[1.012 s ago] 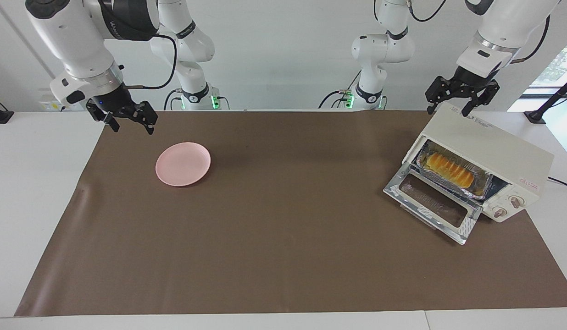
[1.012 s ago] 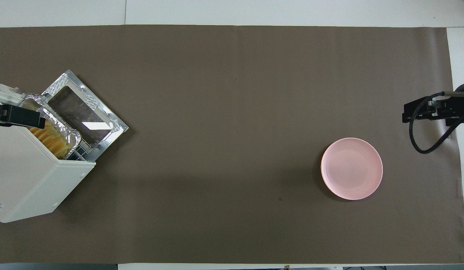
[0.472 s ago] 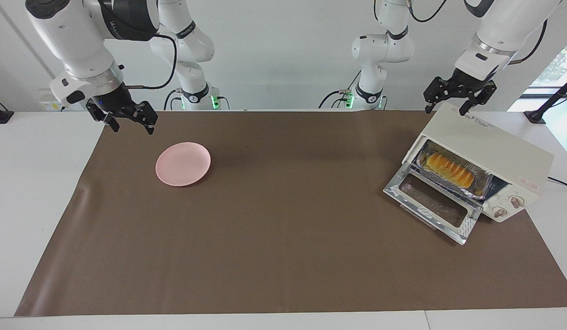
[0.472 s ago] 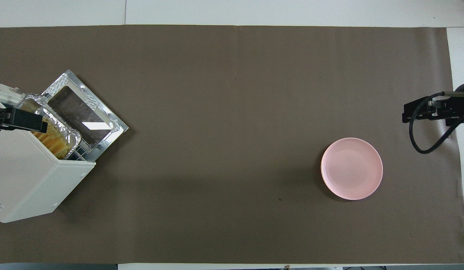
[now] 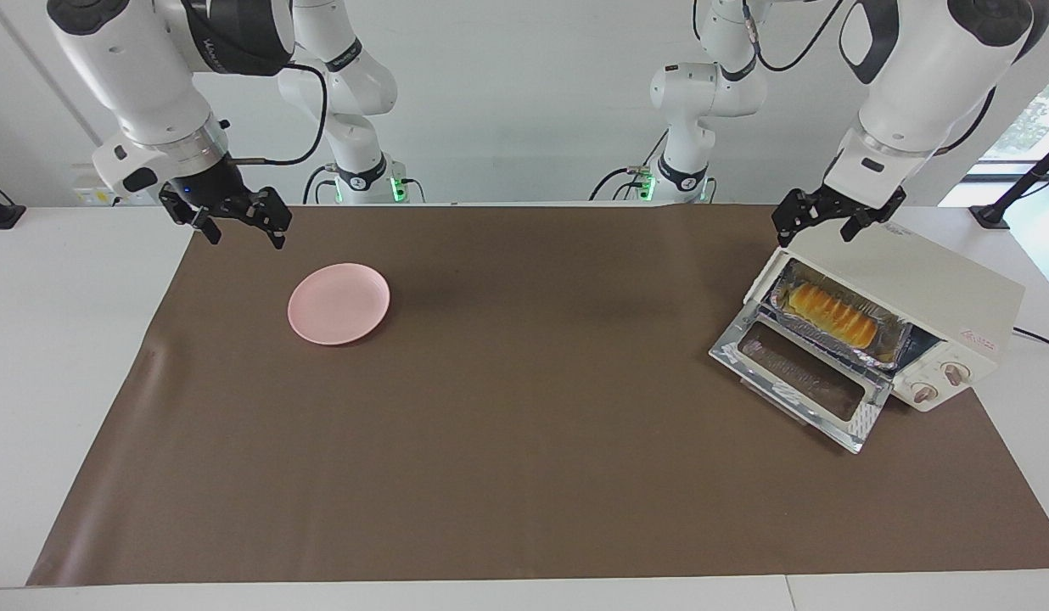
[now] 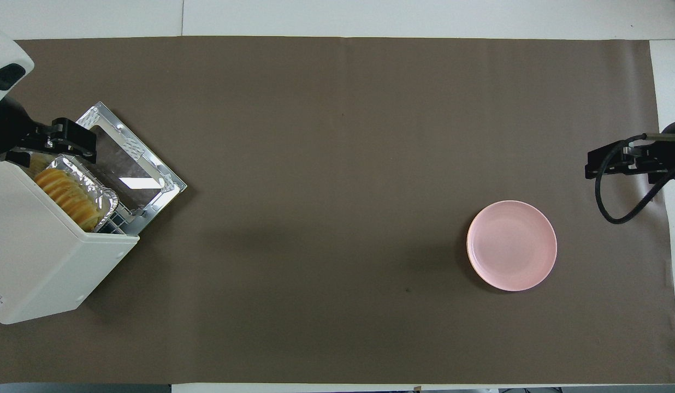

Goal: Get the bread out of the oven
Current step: 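Reach the left gripper into the oven and grasp the foil tray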

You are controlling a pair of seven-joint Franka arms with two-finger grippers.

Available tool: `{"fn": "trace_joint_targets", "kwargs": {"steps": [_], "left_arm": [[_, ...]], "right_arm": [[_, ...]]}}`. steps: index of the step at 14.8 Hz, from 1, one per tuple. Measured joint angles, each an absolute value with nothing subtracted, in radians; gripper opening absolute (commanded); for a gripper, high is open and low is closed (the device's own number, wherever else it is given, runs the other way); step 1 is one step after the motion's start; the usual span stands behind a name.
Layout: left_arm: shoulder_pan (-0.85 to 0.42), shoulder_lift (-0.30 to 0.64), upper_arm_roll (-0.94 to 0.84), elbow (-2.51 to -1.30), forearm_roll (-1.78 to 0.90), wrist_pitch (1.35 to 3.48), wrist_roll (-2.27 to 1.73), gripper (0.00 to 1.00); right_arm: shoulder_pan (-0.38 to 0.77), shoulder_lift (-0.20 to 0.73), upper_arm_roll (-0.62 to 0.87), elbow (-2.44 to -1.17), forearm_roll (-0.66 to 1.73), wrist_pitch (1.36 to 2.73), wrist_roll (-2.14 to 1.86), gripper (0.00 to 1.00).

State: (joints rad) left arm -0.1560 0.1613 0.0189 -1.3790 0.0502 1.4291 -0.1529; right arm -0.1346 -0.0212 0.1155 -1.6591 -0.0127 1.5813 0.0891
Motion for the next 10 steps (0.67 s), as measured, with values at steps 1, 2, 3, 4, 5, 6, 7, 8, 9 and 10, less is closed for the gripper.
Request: {"fn": "trace_joint_targets", "kwargs": {"steps": [1, 2, 3, 4, 5, 6, 7, 8, 9, 10], "left_arm": [[-0.156, 0.204, 0.021, -1.342, 0.051, 1.429, -0.180, 1.00], [-0.156, 0.242, 0.024, -1.309, 0.052, 1.429, -0.205, 1.00], [-0.157, 0.276, 0.032, -1.285, 0.055, 1.431, -0.230, 1.00], [-0.160, 0.306, 0.045, -1.269, 0.066, 1.436, -0.260, 1.00], [-0.163, 0.333, 0.056, -1.259, 0.088, 1.447, -0.289, 1.00], [-0.169, 0.360, 0.063, -1.254, 0.112, 1.471, -0.331, 1.00], [-0.175, 0.381, 0.067, -1.252, 0.128, 1.497, -0.376, 1.00], [-0.179, 0.398, 0.069, -1.252, 0.137, 1.517, -0.420, 1.00], [-0.180, 0.410, 0.071, -1.253, 0.140, 1.530, -0.459, 1.00], [-0.179, 0.417, 0.075, -1.257, 0.143, 1.542, -0.496, 1.00]], "right_arm": [[-0.135, -0.021, 0.116, -1.659, -0.013, 1.581, 0.089, 1.00], [-0.135, -0.021, 0.116, -1.659, -0.013, 1.581, 0.089, 1.00], [-0.135, -0.021, 0.116, -1.659, -0.013, 1.581, 0.089, 1.00], [-0.135, -0.021, 0.116, -1.659, -0.013, 1.581, 0.089, 1.00], [-0.135, -0.021, 0.116, -1.659, -0.013, 1.581, 0.089, 1.00], [-0.135, -0.021, 0.116, -1.659, -0.013, 1.581, 0.089, 1.00], [-0.135, -0.021, 0.116, -1.659, -0.013, 1.581, 0.089, 1.00], [-0.135, -0.021, 0.116, -1.659, -0.013, 1.581, 0.089, 1.00], [-0.134, -0.021, 0.116, -1.659, -0.013, 1.581, 0.089, 1.00], [-0.134, -0.021, 0.116, -1.659, -0.013, 1.581, 0.089, 1.00]]}}
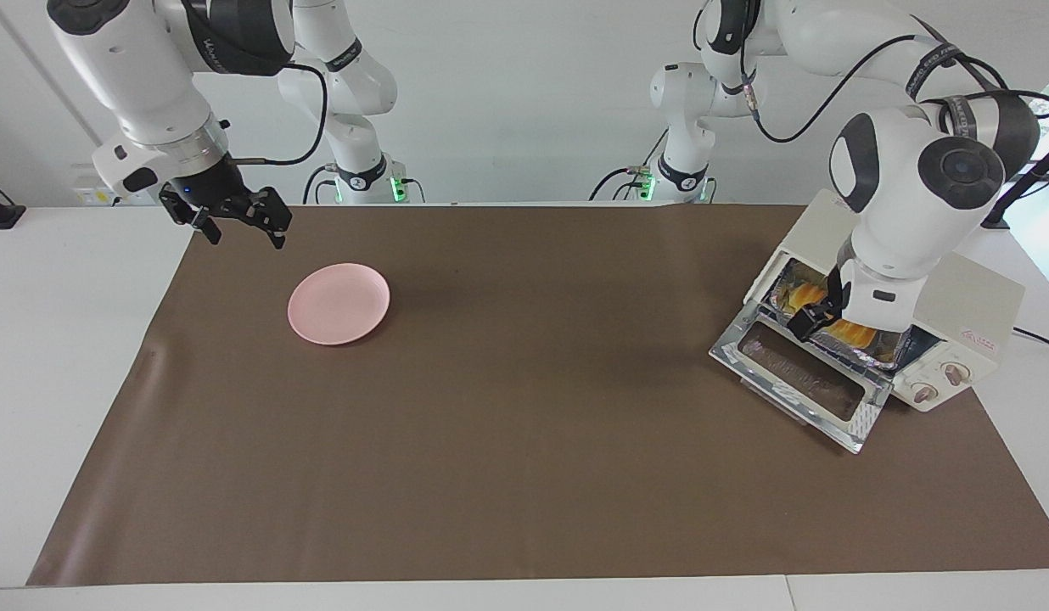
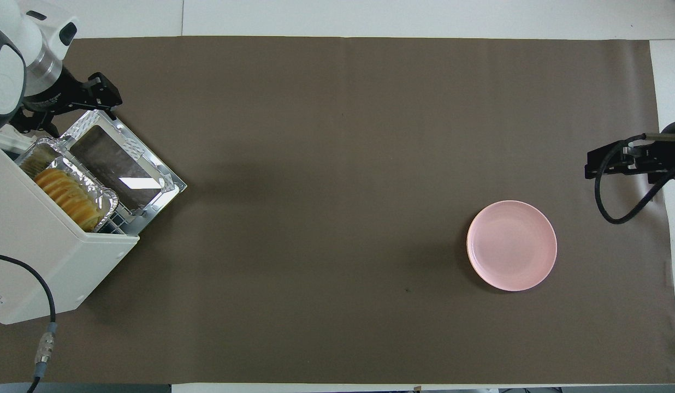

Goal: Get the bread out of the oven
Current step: 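Reach the left gripper into the oven and grasp the foil tray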

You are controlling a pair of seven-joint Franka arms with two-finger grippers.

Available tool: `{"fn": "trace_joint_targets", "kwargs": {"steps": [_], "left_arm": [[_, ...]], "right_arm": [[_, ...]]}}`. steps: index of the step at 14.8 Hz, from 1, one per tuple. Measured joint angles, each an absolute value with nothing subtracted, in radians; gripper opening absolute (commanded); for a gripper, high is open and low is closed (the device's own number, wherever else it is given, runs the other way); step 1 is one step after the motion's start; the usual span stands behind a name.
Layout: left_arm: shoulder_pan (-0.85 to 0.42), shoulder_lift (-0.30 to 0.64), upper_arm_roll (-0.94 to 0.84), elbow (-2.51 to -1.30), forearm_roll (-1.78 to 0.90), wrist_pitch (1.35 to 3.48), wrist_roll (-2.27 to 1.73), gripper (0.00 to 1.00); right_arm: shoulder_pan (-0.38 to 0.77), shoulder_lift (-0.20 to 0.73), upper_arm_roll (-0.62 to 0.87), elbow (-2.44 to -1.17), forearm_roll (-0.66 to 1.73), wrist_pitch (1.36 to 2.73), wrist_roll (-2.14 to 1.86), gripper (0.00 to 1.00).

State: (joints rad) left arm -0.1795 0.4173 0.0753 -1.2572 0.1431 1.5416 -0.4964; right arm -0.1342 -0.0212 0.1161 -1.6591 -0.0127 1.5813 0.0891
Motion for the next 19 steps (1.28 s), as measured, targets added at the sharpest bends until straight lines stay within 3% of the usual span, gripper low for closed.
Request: {"fn": "trace_joint_targets", "kwargs": {"steps": [7, 19], "left_arm": [[-0.177, 0.400, 0.133, -1.449, 0.172, 1.725, -0.717, 1.00], [-0.188, 0.318, 0.139, -1.685, 0.211, 1.857, -0.838, 1.00]], "right_arm": [[-0.134, -0.021, 0.116, -1.659, -0.013, 1.581, 0.089, 1.00], [-0.120, -0.021, 0.115, -1.659, -0.013, 1.581, 0.089, 1.00]]}}
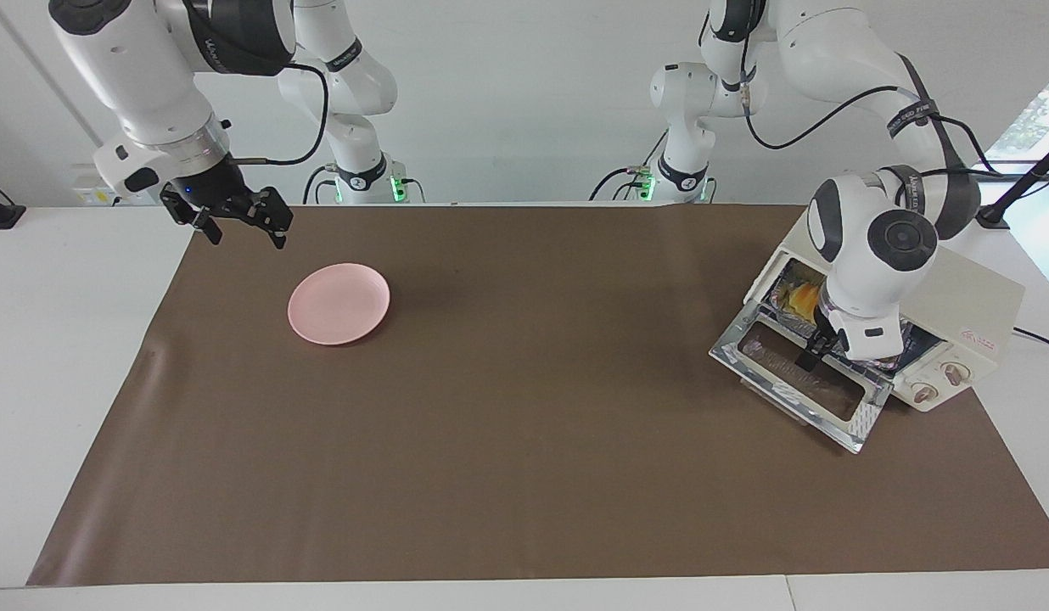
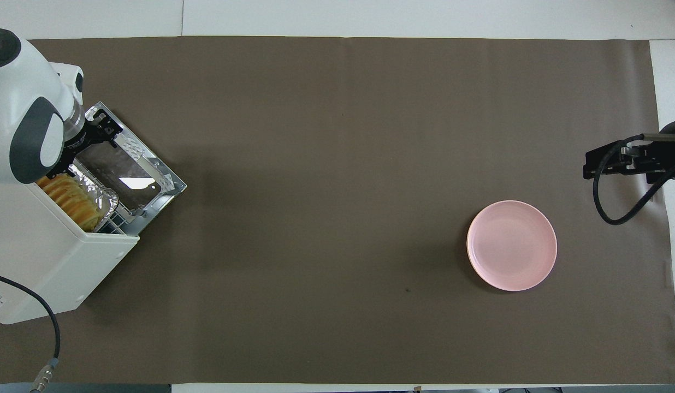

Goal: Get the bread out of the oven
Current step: 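Reach the left gripper into the oven and grasp the foil tray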

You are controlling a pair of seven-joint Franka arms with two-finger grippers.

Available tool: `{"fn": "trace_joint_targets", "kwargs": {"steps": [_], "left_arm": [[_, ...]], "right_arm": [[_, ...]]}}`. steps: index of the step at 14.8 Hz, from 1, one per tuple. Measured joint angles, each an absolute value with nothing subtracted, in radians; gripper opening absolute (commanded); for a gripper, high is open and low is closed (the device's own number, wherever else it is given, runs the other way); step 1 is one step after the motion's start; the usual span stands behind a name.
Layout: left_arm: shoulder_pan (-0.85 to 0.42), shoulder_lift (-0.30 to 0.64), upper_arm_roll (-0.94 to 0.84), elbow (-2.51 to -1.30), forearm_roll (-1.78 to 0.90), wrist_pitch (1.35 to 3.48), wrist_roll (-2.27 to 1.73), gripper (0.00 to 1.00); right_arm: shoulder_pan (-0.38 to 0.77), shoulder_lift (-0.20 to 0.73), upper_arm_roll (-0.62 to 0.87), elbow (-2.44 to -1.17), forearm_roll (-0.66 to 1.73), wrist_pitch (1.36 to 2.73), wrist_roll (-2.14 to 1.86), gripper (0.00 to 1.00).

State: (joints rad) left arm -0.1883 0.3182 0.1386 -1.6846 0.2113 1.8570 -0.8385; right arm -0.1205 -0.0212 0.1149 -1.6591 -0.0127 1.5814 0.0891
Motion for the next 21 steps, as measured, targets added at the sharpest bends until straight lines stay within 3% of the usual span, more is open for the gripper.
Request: {"fn": "trace_joint_targets", "kwargs": {"steps": [17, 21], "left_arm": [[-0.188, 0.279, 0.146, -1.831, 0.212, 2.014, -0.851, 0.99], [-0.186, 0.273, 0.149, -1.850, 0.212, 2.041, -0.852, 0.88]], "right_arm": [[0.013, -0.021, -0.033, -1.657, -0.011, 1.582, 0.089, 1.00], [0.013, -0.021, -0.033, -1.657, -0.011, 1.582, 0.089, 1.00]]}}
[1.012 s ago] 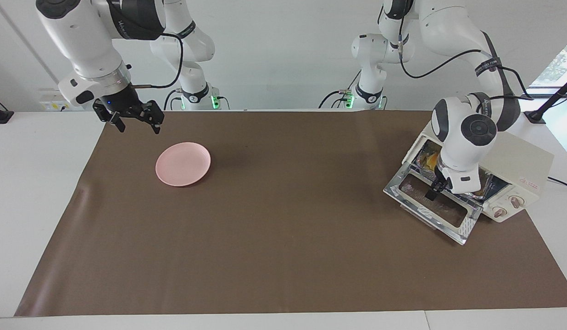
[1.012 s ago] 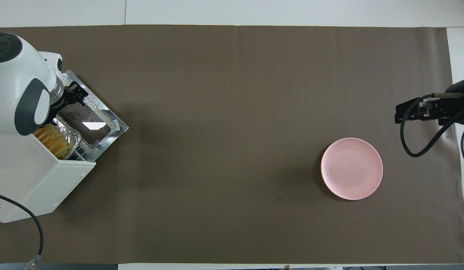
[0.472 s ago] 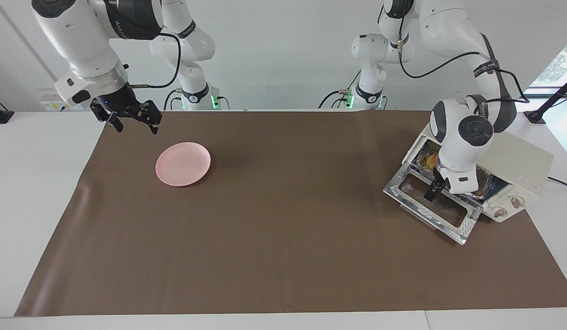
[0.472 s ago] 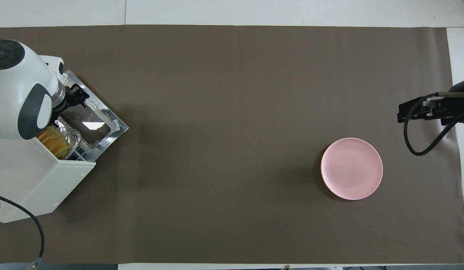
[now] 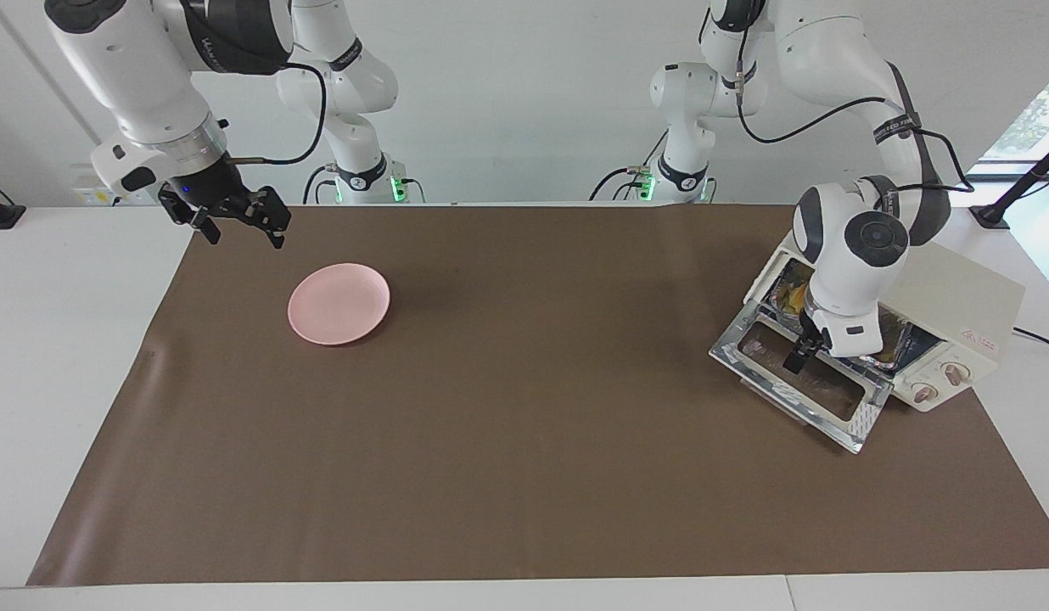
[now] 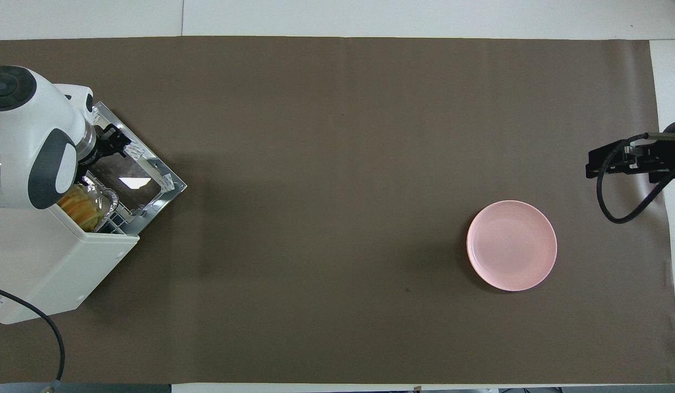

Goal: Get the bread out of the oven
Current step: 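Reach the left gripper into the oven and grasp the foil tray, then pull the foil tray out with the left gripper and set it mid-table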

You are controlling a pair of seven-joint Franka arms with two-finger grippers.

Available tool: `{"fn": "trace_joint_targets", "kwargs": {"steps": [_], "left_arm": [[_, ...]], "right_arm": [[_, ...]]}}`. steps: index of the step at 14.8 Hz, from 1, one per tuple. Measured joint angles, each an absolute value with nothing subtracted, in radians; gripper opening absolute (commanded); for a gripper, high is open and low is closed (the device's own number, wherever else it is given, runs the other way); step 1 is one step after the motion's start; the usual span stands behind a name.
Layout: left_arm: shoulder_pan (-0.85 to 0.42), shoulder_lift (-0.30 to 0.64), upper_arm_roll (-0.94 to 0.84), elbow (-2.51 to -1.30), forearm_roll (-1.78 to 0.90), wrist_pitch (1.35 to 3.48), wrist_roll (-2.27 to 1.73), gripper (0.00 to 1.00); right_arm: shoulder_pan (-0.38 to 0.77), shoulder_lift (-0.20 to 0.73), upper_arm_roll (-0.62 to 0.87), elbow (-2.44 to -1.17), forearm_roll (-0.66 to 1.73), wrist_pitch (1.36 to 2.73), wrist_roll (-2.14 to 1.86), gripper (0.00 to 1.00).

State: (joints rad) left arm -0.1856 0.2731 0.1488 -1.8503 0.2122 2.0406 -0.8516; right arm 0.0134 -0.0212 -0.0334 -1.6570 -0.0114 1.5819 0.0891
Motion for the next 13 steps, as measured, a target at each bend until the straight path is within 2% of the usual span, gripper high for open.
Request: {"fn": "trace_joint_targets", "kwargs": {"steps": [3, 6, 8, 12, 13], "left_arm": [[-0.177, 0.273, 0.149, -1.856, 0.213, 2.048, -0.852, 0.86], [-0.159, 0.272, 0.150, -1.856, 0.214, 2.050, -0.850, 0.75], [-0.158, 0.272, 0.150, -1.856, 0.214, 2.051, -0.850, 0.57], [-0.158, 0.272, 0.150, -1.857, 0.214, 2.055, -0.850, 0.06], [-0.158, 0.272, 0.150, -1.857, 0.214, 2.056, -0.850, 0.00]], "right_arm": [[0.013, -0.021, -0.034, -1.657, -0.011, 1.582, 0.089, 1.00], [0.013, -0.021, -0.034, -1.657, -0.011, 1.581, 0.089, 1.00], [0.013, -0.021, -0.034, -1.657, -0.011, 1.581, 0.089, 1.00], [0.013, -0.021, -0.034, -1.657, -0.011, 1.581, 0.089, 1.00], [0.013, -0.021, -0.034, -1.657, -0.011, 1.581, 0.089, 1.00]]}}
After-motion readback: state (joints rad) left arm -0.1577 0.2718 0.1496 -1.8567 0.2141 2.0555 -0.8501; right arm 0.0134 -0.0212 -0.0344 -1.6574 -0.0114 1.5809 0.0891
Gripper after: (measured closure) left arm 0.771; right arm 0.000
